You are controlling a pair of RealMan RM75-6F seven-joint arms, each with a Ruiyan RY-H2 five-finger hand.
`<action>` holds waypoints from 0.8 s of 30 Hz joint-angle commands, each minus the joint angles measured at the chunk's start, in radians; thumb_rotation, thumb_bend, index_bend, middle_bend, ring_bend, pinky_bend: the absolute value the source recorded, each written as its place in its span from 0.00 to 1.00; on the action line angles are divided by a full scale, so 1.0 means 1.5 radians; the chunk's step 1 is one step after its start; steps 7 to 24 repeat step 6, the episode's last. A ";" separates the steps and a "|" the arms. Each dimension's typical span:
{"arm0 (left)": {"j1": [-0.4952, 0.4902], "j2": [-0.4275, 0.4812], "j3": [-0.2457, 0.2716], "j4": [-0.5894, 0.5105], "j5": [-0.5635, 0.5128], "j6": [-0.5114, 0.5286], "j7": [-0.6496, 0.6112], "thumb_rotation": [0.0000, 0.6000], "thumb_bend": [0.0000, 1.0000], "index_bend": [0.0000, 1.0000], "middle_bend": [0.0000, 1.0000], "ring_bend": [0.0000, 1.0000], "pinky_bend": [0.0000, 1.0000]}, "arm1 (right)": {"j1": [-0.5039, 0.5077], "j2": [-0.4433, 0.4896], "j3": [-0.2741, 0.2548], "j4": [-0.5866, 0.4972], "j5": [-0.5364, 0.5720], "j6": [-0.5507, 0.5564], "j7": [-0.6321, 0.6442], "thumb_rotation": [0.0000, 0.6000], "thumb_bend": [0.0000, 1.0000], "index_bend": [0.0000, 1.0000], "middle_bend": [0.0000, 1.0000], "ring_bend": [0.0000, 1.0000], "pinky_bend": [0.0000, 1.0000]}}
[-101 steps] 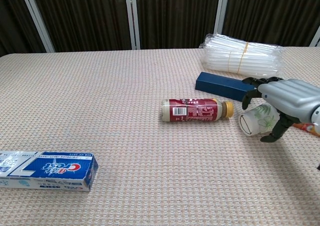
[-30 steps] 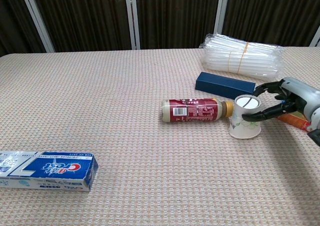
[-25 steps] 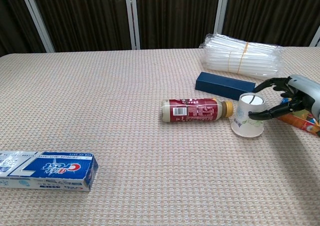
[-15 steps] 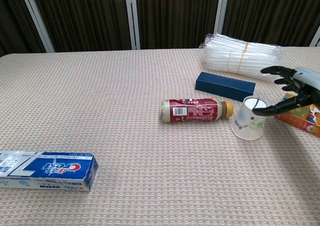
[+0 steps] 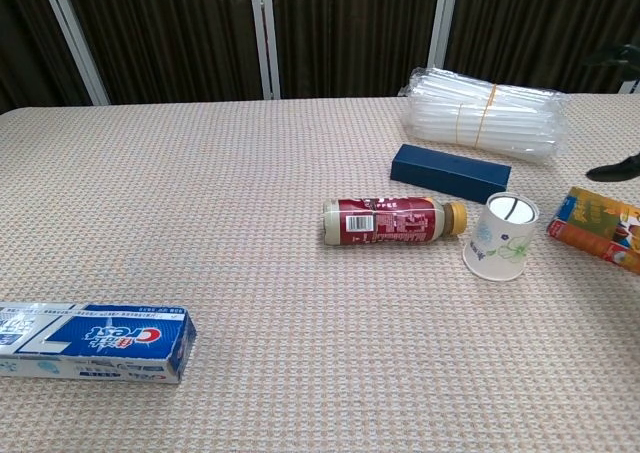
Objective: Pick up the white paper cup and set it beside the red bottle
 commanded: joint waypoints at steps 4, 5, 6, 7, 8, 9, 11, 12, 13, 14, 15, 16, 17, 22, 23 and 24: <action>0.000 -0.001 -0.002 -0.001 -0.003 0.000 0.004 1.00 0.09 0.00 0.00 0.00 0.00 | -0.018 0.042 -0.049 0.091 -0.089 0.051 -0.075 1.00 0.09 0.01 0.00 0.00 0.00; -0.001 -0.001 -0.002 -0.001 -0.003 -0.001 0.004 1.00 0.09 0.00 0.00 0.00 0.00 | -0.020 0.042 -0.051 0.099 -0.088 0.054 -0.078 1.00 0.09 0.01 0.00 0.00 0.00; -0.001 -0.001 -0.002 -0.001 -0.004 -0.001 0.004 1.00 0.09 0.00 0.00 0.00 0.00 | -0.022 0.043 -0.051 0.105 -0.086 0.056 -0.080 1.00 0.09 0.00 0.00 0.00 0.00; -0.001 -0.001 -0.002 -0.001 -0.004 -0.001 0.004 1.00 0.09 0.00 0.00 0.00 0.00 | -0.022 0.043 -0.051 0.105 -0.086 0.056 -0.080 1.00 0.09 0.00 0.00 0.00 0.00; -0.001 -0.001 -0.002 -0.001 -0.004 -0.001 0.004 1.00 0.09 0.00 0.00 0.00 0.00 | -0.022 0.043 -0.051 0.105 -0.086 0.056 -0.080 1.00 0.09 0.00 0.00 0.00 0.00; -0.001 -0.001 -0.002 -0.001 -0.004 -0.001 0.004 1.00 0.09 0.00 0.00 0.00 0.00 | -0.022 0.043 -0.051 0.105 -0.086 0.056 -0.080 1.00 0.09 0.00 0.00 0.00 0.00; -0.001 -0.001 -0.002 -0.001 -0.004 -0.001 0.004 1.00 0.09 0.00 0.00 0.00 0.00 | -0.022 0.043 -0.051 0.105 -0.086 0.056 -0.080 1.00 0.09 0.00 0.00 0.00 0.00; -0.001 -0.001 -0.002 -0.001 -0.004 -0.001 0.004 1.00 0.09 0.00 0.00 0.00 0.00 | -0.022 0.043 -0.051 0.105 -0.086 0.056 -0.080 1.00 0.09 0.00 0.00 0.00 0.00; -0.001 -0.001 -0.002 -0.001 -0.004 -0.001 0.004 1.00 0.09 0.00 0.00 0.00 0.00 | -0.022 0.043 -0.051 0.105 -0.086 0.056 -0.080 1.00 0.09 0.00 0.00 0.00 0.00; -0.001 -0.001 -0.002 -0.001 -0.004 -0.001 0.004 1.00 0.09 0.00 0.00 0.00 0.00 | -0.022 0.043 -0.051 0.105 -0.086 0.056 -0.080 1.00 0.09 0.00 0.00 0.00 0.00; -0.001 -0.001 -0.002 -0.001 -0.004 -0.001 0.004 1.00 0.09 0.00 0.00 0.00 0.00 | -0.022 0.043 -0.051 0.105 -0.086 0.056 -0.080 1.00 0.09 0.00 0.00 0.00 0.00; -0.001 -0.001 -0.002 -0.001 -0.004 -0.001 0.004 1.00 0.09 0.00 0.00 0.00 0.00 | -0.022 0.043 -0.051 0.105 -0.086 0.056 -0.080 1.00 0.09 0.00 0.00 0.00 0.00; -0.001 -0.001 -0.002 -0.001 -0.004 -0.001 0.004 1.00 0.09 0.00 0.00 0.00 0.00 | -0.022 0.043 -0.051 0.105 -0.086 0.056 -0.080 1.00 0.09 0.00 0.00 0.00 0.00; -0.001 -0.001 -0.002 -0.001 -0.004 -0.001 0.004 1.00 0.09 0.00 0.00 0.00 0.00 | -0.022 0.043 -0.051 0.105 -0.086 0.056 -0.080 1.00 0.09 0.00 0.00 0.00 0.00; -0.001 -0.001 -0.002 -0.001 -0.004 -0.001 0.004 1.00 0.09 0.00 0.00 0.00 0.00 | -0.022 0.043 -0.051 0.105 -0.086 0.056 -0.080 1.00 0.09 0.00 0.00 0.00 0.00; -0.001 -0.001 -0.002 -0.001 -0.004 -0.001 0.004 1.00 0.09 0.00 0.00 0.00 0.00 | -0.022 0.043 -0.051 0.105 -0.086 0.056 -0.080 1.00 0.09 0.00 0.00 0.00 0.00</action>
